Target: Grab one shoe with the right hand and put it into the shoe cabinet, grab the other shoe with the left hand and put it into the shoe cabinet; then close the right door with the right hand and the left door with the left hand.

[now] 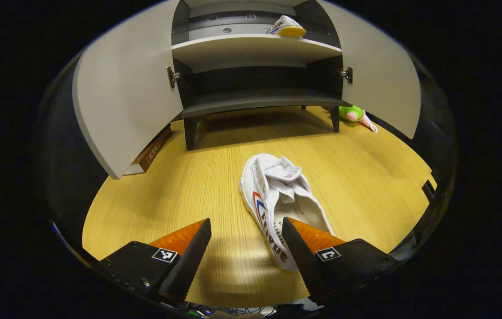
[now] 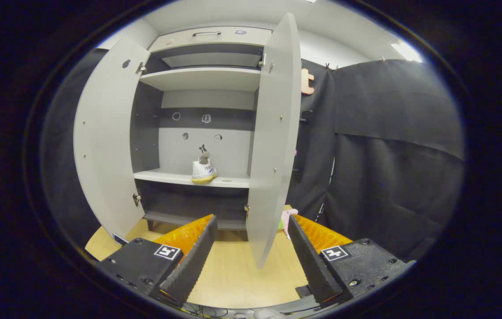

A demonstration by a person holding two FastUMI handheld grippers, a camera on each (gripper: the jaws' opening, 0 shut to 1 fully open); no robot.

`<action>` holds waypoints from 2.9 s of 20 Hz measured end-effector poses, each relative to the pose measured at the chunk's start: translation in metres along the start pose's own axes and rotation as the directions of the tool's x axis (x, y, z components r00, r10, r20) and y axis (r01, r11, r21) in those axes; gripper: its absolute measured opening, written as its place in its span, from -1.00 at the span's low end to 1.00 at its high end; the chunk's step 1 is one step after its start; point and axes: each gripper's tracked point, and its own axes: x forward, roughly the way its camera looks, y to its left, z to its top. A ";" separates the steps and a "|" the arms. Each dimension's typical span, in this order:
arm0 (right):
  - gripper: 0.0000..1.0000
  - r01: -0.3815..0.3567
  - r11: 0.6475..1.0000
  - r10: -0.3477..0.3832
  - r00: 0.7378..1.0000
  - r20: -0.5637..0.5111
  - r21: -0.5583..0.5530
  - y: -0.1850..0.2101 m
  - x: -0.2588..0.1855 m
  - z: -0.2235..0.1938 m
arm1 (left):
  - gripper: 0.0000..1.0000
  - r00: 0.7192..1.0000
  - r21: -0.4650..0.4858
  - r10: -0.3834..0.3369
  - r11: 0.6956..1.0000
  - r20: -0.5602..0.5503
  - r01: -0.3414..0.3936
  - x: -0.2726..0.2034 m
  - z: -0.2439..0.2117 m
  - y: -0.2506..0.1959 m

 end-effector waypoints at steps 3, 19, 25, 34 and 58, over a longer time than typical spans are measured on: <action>1.00 -0.004 1.000 0.003 1.000 -0.021 -0.012 0.001 0.006 -0.005 | 0.92 1.000 0.015 0.005 1.000 0.008 -0.005 0.026 0.008 -0.001; 1.00 -0.073 0.997 0.073 0.997 0.000 -0.006 0.013 0.027 0.015 | -0.94 0.998 0.084 0.008 0.996 -0.057 -0.004 0.065 0.030 0.001; 1.00 -0.124 0.992 0.123 0.989 0.078 0.006 0.023 0.026 0.047 | -0.94 0.999 0.019 0.048 0.999 0.003 -0.048 0.010 0.095 0.016; 1.00 -0.208 0.978 0.205 0.972 0.112 0.017 0.042 0.020 0.068 | -0.94 0.973 -0.047 0.108 0.994 0.203 -0.100 -0.053 0.262 0.044; 1.00 -0.331 0.944 0.330 0.936 0.119 -0.019 0.033 0.049 0.076 | -0.95 0.925 -0.157 0.277 0.957 0.260 -0.243 -0.002 0.365 0.044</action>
